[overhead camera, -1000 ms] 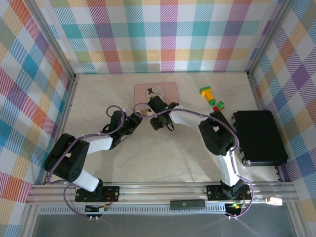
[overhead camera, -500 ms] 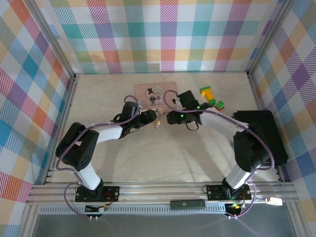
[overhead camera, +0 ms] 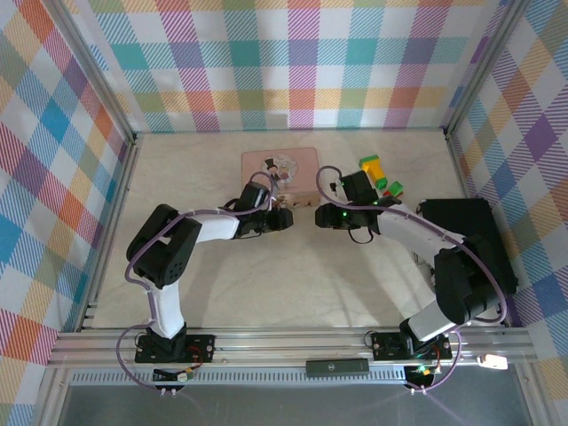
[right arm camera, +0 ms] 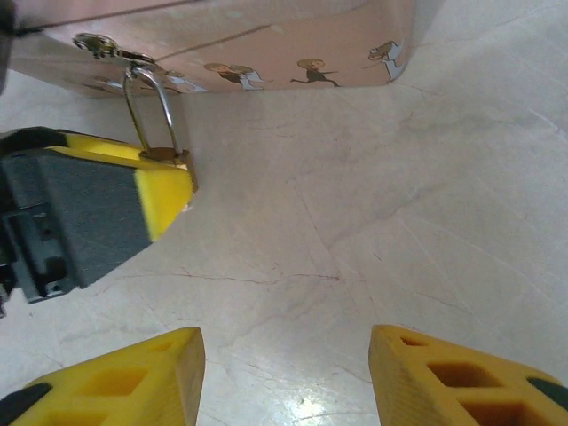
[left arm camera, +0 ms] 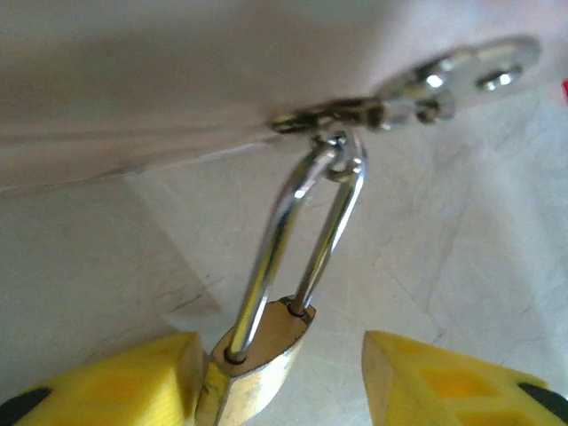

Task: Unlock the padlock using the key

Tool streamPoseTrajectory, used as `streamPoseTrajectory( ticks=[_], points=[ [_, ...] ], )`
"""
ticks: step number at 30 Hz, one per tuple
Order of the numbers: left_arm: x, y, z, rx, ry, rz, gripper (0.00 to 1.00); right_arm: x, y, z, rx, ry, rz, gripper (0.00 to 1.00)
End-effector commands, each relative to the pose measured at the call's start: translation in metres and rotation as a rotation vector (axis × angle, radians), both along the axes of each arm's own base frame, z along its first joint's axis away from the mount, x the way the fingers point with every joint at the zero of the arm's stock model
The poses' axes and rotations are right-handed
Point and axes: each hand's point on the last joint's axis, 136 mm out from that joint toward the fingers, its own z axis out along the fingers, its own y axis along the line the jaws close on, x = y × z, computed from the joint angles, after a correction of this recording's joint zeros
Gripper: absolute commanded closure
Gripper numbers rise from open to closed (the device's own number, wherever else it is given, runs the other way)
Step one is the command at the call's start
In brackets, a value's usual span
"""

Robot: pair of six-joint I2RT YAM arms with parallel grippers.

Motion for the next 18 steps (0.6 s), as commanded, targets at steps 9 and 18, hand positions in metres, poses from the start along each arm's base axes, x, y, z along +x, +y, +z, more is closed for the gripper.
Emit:
streamPoseTrajectory(
  ticks=[9,18],
  points=[
    [0.008,-0.012,-0.017,0.006,0.021,-0.021,0.73,-0.007,0.0,0.007,0.072,-0.017,-0.019,0.49],
    [0.001,-0.015,-0.016,-0.048,0.011,0.02,1.0,-0.016,-0.004,0.003,0.118,-0.028,-0.047,0.5]
  ],
)
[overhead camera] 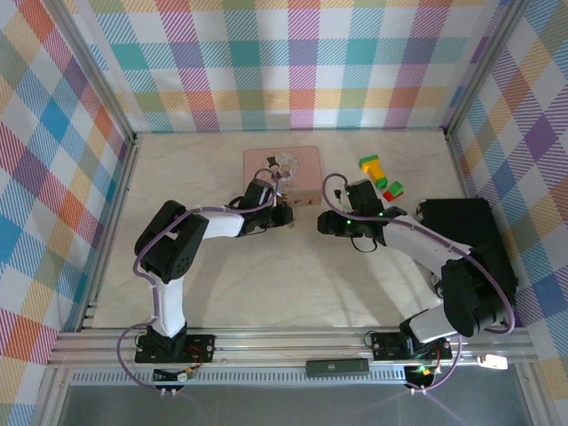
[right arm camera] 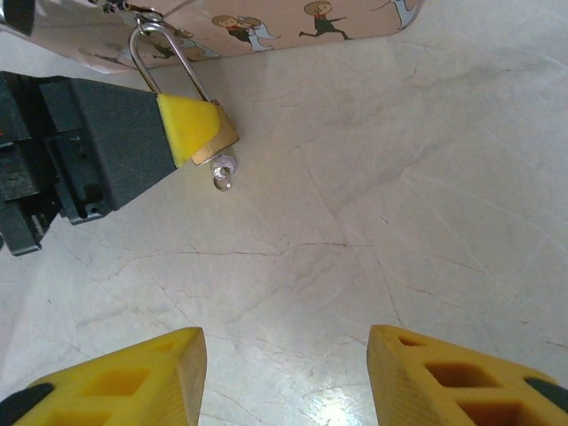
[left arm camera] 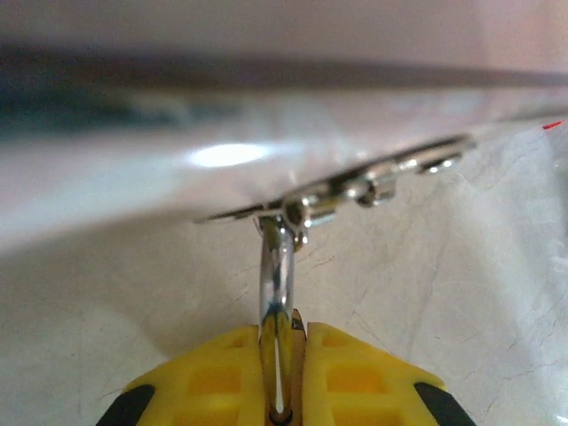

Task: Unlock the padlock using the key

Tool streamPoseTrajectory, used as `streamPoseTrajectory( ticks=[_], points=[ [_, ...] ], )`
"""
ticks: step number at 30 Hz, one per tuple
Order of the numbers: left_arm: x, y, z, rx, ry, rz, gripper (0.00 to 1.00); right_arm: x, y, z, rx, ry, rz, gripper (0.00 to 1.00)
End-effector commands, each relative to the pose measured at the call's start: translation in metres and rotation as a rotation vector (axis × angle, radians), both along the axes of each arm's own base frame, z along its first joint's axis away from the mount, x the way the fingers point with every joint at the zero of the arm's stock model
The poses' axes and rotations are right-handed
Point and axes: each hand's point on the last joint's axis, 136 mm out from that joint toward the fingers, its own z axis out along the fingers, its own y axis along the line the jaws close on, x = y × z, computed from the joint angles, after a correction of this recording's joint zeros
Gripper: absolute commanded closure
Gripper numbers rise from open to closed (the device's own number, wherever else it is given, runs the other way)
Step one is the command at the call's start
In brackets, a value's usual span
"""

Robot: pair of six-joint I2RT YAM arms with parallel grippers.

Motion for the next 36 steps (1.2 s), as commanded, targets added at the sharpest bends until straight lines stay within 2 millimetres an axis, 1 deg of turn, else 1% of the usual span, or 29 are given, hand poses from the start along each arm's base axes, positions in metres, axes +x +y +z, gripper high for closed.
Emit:
streamPoseTrajectory(
  ticks=[1,3,6,10,13,16,19,23,28,32,36],
  points=[
    [-0.017,-0.001,-0.014,-0.023,0.065,0.028,1.0,0.001,0.003,0.007,0.067,-0.025,-0.019,0.5],
    [-0.018,-0.003,-0.01,-0.085,0.079,0.06,1.0,-0.003,0.006,0.002,0.101,-0.012,-0.015,0.5],
    [-0.019,-0.015,0.006,-0.264,0.111,0.115,1.0,-0.008,0.012,-0.004,0.162,-0.001,-0.014,0.5],
    [-0.024,-0.022,0.023,-0.474,0.126,0.211,1.0,-0.012,0.016,-0.011,0.212,0.017,-0.02,0.49],
    [-0.023,-0.025,0.029,-0.566,0.121,0.247,1.0,-0.015,0.017,-0.015,0.233,0.022,-0.02,0.49],
    [-0.022,-0.024,0.03,-0.595,0.118,0.28,1.0,-0.019,0.016,-0.016,0.245,0.021,-0.025,0.49],
    [-0.018,-0.022,0.036,-0.624,0.12,0.313,1.0,-0.022,0.016,-0.01,0.289,0.004,-0.037,0.49],
    [-0.012,-0.023,0.053,-0.676,0.119,0.345,1.0,-0.025,0.013,0.0,0.343,-0.017,-0.075,0.49],
    [-0.011,-0.025,0.075,-0.733,0.109,0.355,1.0,-0.019,0.009,0.015,0.402,-0.022,-0.164,0.5],
    [-0.014,-0.025,0.077,-0.751,0.11,0.359,1.0,-0.012,0.022,0.028,0.516,-0.006,-0.159,0.54],
    [-0.015,-0.025,0.076,-0.78,0.117,0.367,1.0,-0.001,0.037,0.028,0.608,0.012,-0.143,0.6]
  ],
)
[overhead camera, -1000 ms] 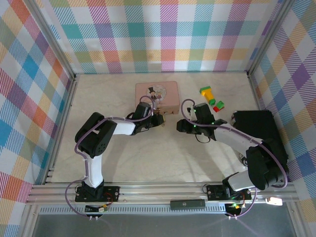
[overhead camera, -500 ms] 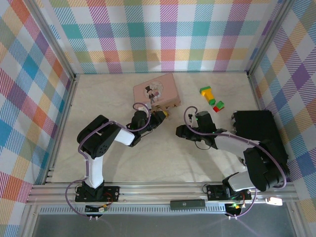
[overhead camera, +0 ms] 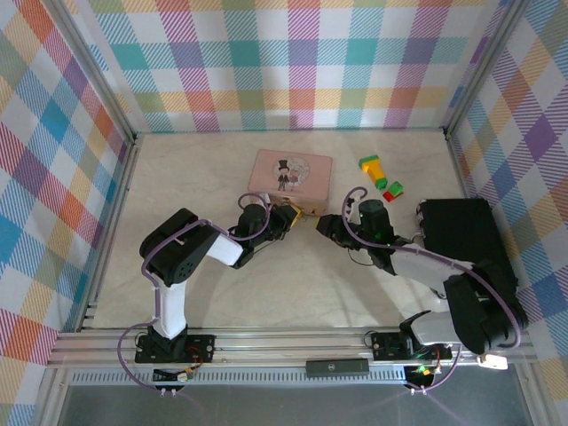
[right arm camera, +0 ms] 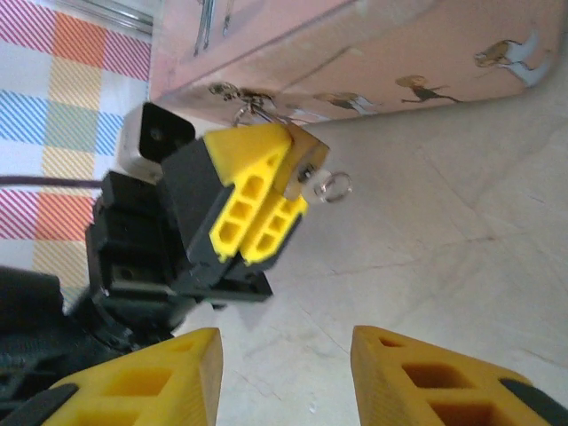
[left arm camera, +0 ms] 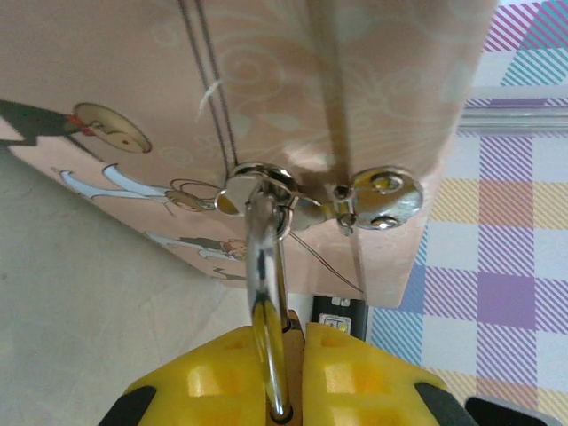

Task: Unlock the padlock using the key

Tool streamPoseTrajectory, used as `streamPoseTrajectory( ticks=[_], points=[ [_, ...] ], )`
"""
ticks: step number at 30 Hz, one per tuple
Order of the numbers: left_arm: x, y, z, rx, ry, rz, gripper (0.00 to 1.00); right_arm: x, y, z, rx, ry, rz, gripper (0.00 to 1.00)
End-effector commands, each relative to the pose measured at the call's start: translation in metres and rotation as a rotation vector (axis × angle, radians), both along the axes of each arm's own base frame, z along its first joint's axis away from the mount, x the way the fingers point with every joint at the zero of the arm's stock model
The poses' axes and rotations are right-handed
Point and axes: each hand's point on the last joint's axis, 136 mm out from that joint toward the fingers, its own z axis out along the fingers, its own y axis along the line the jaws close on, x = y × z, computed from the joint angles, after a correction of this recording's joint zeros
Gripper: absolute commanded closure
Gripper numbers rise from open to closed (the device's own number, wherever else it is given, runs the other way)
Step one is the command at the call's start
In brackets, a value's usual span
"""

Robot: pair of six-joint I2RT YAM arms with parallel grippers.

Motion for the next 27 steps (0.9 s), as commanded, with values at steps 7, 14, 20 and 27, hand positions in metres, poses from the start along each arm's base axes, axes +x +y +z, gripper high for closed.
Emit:
streamPoseTrajectory(
  ticks=[7,14,20,27],
  points=[
    [0.002,-0.012,0.032,-0.135,-0.068,-0.001,1.0,0.025,0.021,0.003,0.181,-0.005,-0.011,0.61],
    [0.0,-0.014,0.035,-0.137,-0.068,-0.005,1.0,0.034,0.028,-0.004,0.218,0.002,-0.012,0.66],
    [-0.001,-0.018,0.039,-0.144,-0.075,-0.012,1.0,0.042,0.034,-0.008,0.255,0.016,-0.017,0.73],
    [-0.001,-0.019,0.04,-0.159,-0.08,-0.008,1.0,0.048,0.038,-0.006,0.325,0.036,-0.037,0.87]
  ],
)
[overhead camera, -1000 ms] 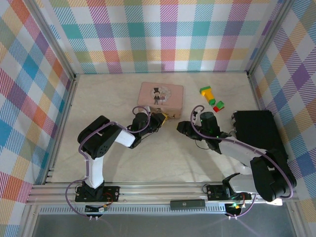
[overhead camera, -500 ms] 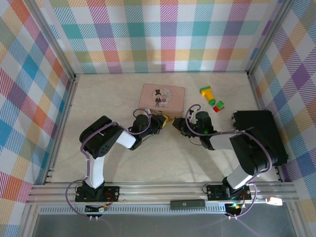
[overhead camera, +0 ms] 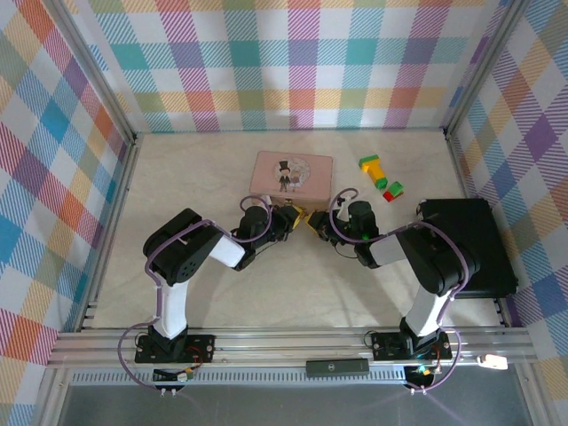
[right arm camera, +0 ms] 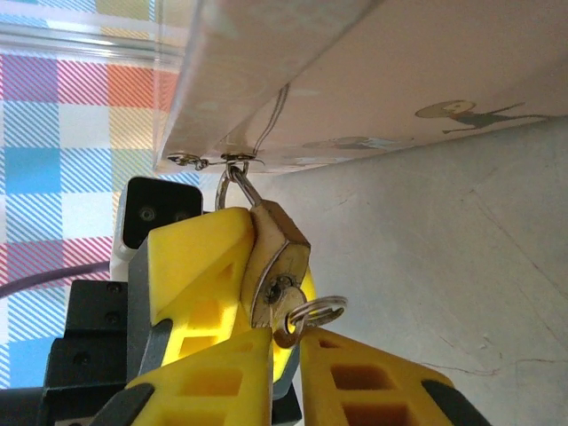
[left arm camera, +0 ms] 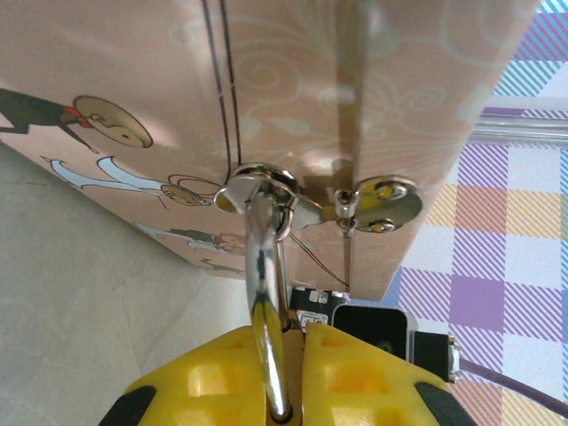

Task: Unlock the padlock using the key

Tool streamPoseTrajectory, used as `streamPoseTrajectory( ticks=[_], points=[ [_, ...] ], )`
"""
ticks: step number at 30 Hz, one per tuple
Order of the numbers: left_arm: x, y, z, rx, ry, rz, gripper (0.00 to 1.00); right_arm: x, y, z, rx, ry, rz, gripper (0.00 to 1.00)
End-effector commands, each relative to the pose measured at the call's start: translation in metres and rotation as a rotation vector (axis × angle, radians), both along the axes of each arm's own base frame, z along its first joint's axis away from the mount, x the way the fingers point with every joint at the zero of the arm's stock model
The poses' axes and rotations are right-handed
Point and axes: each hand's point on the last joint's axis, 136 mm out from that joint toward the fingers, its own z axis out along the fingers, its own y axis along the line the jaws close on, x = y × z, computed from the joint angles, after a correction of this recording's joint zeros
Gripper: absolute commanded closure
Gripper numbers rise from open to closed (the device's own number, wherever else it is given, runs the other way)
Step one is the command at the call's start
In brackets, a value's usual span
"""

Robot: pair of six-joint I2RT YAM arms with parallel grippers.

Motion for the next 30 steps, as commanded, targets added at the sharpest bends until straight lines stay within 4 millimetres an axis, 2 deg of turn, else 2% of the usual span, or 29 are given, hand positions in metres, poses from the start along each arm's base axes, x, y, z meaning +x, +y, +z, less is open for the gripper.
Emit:
streamPoseTrajectory(
  ticks=[1,10,24,27,30],
  points=[
    [0.001,-0.011,0.036,-0.096,-0.098,-0.013,1.0,0.011,0.006,0.026,0.088,-0.064,-0.007,0.87],
    [-0.003,-0.011,0.038,-0.125,-0.117,-0.021,1.0,0.02,0.006,0.033,0.145,-0.04,-0.056,0.8],
    [-0.005,-0.007,0.042,-0.134,-0.127,-0.014,1.0,0.022,-0.006,0.026,0.17,-0.018,-0.137,0.84],
    [-0.005,-0.007,0.043,-0.136,-0.13,-0.012,1.0,0.021,-0.01,0.022,0.168,-0.005,-0.163,0.77],
    [-0.004,-0.007,0.044,-0.134,-0.133,-0.01,1.0,0.021,-0.012,0.019,0.175,0.0,-0.178,0.74]
  ],
)
